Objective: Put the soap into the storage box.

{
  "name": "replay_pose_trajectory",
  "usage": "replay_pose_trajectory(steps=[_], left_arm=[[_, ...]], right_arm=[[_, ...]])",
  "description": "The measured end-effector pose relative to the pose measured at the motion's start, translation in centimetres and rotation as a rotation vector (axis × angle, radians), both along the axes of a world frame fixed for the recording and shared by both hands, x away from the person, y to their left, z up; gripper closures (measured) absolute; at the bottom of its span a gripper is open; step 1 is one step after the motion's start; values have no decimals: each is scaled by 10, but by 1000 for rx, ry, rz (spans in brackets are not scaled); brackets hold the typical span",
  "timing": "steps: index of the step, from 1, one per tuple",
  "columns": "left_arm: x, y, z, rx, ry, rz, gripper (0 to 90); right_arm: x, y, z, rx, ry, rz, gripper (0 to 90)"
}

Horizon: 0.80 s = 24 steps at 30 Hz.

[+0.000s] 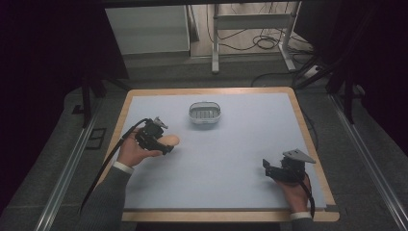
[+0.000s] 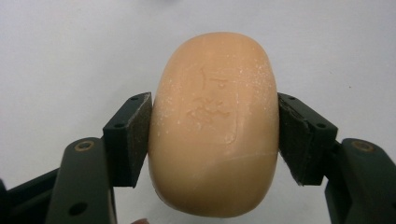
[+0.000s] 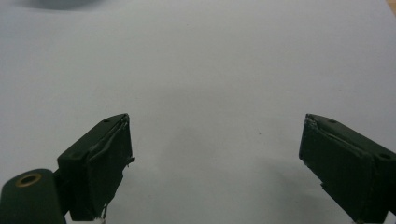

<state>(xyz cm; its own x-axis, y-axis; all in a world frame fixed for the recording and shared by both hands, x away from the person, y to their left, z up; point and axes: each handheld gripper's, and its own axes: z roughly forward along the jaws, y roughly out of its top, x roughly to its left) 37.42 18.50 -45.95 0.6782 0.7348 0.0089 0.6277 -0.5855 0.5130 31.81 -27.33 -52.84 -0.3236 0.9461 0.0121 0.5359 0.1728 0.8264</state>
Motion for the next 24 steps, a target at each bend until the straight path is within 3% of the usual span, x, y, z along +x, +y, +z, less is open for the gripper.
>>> replay_pose_trajectory(steps=[5,8,11,24], left_arm=[[2,-2,3,1,-1,-4,329],[3,-3,4,-24,1,-16,330],[5,-5,5,-7,-2,-14,330],[20,-7,4,-14,6,0,331]], right_arm=[[0,0,0,-2,0,0,99],[0,0,0,0,0,1,99],[0,0,0,-1,-1,1,98],[0,0,0,1,1,0,98]])
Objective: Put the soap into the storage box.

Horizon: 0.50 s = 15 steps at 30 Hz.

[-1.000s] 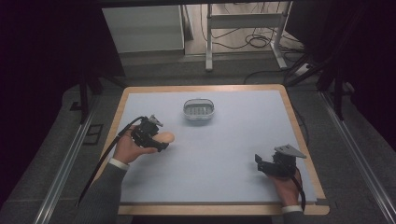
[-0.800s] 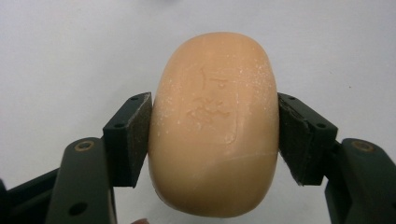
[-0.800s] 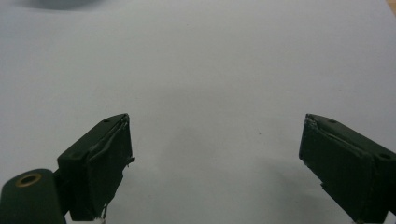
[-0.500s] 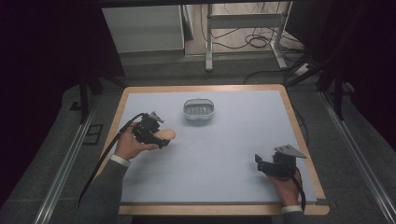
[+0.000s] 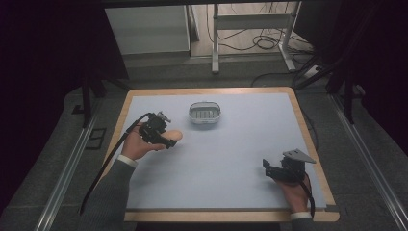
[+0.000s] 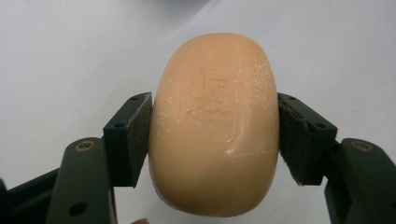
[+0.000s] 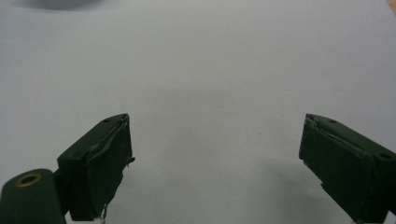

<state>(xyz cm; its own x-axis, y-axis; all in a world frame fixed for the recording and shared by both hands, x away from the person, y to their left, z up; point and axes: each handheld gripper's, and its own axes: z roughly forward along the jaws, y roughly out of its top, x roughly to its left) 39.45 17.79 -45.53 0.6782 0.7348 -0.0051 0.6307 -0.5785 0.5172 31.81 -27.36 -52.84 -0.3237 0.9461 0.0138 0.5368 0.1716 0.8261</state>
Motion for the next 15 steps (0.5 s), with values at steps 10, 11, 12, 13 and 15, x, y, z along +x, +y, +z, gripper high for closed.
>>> replay_pose_trajectory(steps=[10,11,12,13,15], left_arm=[[9,-4,2,-8,5,3,332],[10,-5,2,-6,4,0,332],[11,-5,2,-6,4,0,332],[12,-5,3,-2,6,-5,332],[13,-7,4,-1,3,-4,332]], right_arm=[[0,0,0,-2,0,-1,99],[0,0,0,-1,0,-1,99],[0,0,0,-1,0,-1,98],[0,0,0,-1,0,-1,98],[0,0,0,0,0,-1,98]])
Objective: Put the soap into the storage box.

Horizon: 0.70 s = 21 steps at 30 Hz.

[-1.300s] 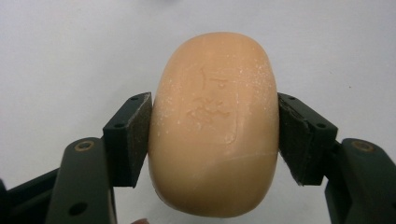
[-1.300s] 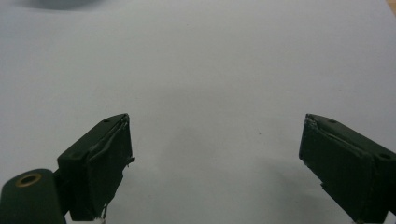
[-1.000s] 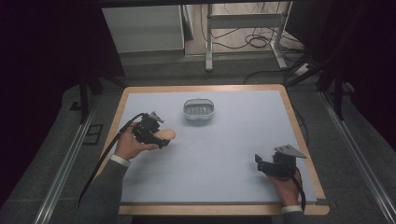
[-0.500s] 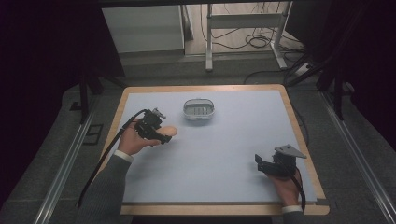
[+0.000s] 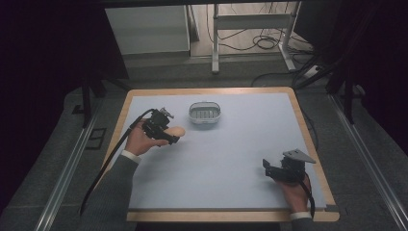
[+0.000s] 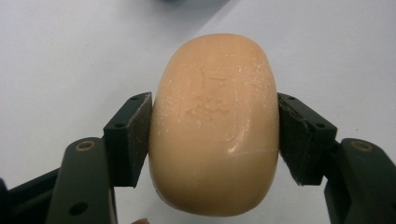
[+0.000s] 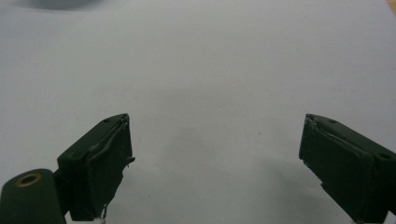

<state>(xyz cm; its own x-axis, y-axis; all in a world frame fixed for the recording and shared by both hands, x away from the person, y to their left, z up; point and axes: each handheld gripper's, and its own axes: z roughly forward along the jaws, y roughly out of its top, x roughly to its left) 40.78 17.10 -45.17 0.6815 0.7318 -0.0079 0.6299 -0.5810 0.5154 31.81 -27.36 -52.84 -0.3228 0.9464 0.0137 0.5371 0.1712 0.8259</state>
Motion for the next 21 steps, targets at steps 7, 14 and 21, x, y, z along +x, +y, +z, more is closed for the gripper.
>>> replay_pose_trajectory(steps=[7,14,21], left_arm=[[4,-5,7,-6,-12,-5,333],[8,-9,10,-7,-18,-5,333],[12,-14,11,1,-19,-13,334]], right_arm=[[0,0,0,-1,0,-1,98],[0,0,0,-1,1,0,98],[0,0,0,-1,2,1,98]])
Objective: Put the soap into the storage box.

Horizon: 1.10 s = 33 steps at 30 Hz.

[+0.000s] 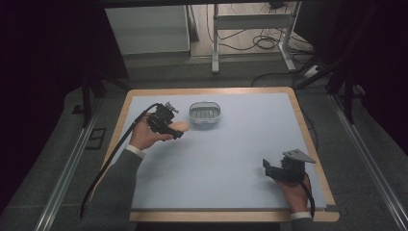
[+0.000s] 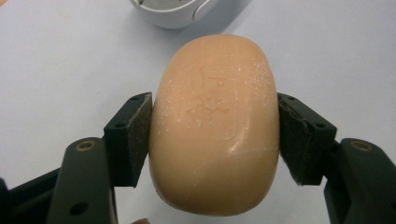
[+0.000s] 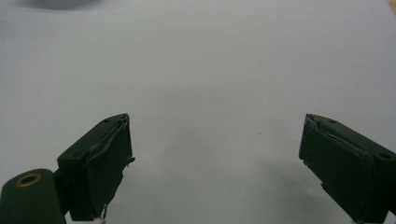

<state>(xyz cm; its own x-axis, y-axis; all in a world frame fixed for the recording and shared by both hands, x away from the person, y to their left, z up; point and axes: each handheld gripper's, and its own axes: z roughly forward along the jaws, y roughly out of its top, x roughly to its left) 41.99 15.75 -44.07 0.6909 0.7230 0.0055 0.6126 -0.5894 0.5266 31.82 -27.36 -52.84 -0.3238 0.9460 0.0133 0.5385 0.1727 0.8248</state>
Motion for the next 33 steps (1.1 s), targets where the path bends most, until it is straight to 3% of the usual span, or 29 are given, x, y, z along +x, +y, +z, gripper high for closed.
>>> replay_pose_trajectory(steps=[33], left_arm=[[16,-27,17,12,-29,-34,335]], right_arm=[[0,0,0,-3,0,2,98]])
